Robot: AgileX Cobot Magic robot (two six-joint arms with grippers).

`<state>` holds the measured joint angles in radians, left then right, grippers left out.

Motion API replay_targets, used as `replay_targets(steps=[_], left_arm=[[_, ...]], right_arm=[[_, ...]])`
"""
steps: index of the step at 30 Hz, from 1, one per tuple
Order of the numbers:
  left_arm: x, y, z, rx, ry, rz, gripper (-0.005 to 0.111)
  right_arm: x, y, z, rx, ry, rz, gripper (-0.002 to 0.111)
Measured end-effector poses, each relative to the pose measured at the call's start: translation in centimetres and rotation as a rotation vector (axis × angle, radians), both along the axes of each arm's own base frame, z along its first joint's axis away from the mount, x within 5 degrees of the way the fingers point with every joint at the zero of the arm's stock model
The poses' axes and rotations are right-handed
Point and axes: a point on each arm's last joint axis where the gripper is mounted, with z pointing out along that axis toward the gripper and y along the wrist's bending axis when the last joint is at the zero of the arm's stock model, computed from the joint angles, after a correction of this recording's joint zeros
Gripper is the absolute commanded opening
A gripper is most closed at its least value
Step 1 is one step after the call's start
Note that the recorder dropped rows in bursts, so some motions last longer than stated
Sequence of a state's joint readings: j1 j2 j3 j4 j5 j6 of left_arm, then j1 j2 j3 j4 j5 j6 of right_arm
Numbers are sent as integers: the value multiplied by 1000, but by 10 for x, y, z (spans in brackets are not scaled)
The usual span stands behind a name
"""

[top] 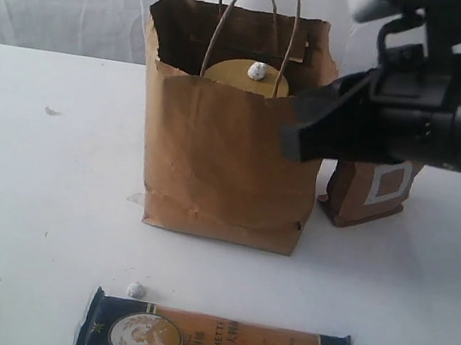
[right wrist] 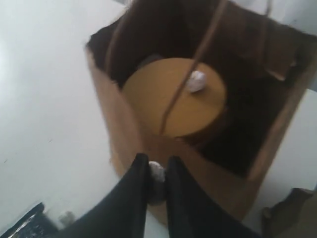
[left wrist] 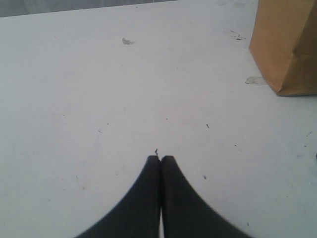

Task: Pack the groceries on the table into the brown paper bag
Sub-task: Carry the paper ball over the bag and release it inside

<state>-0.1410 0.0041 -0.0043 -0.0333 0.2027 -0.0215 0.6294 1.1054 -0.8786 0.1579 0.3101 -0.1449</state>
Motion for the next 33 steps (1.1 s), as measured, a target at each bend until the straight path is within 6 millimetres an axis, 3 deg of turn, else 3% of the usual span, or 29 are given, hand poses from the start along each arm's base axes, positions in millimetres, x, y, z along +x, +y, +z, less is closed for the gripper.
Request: replay_targets(steps=[7, 13, 18, 21, 27, 33], left_arm=[[0, 0, 0, 0, 0, 0, 0], [0, 0, 0, 0, 0, 0, 0], [0, 0, 0, 0, 0, 0, 0], [0, 0, 0, 0, 0, 0, 0], [0, 0, 0, 0, 0, 0, 0], [0, 0, 0, 0, 0, 0, 0]], right_arm=[[22, -16, 26, 45, -18, -128, 3], [46, -2, 38, 21, 13, -126, 3], [71, 13, 33, -40, 75, -112, 5], [82, 20, 27, -67, 109, -108, 16], [90, 25, 26, -81, 109, -100, 49], [89, 24, 29, -87, 92, -94, 52]])
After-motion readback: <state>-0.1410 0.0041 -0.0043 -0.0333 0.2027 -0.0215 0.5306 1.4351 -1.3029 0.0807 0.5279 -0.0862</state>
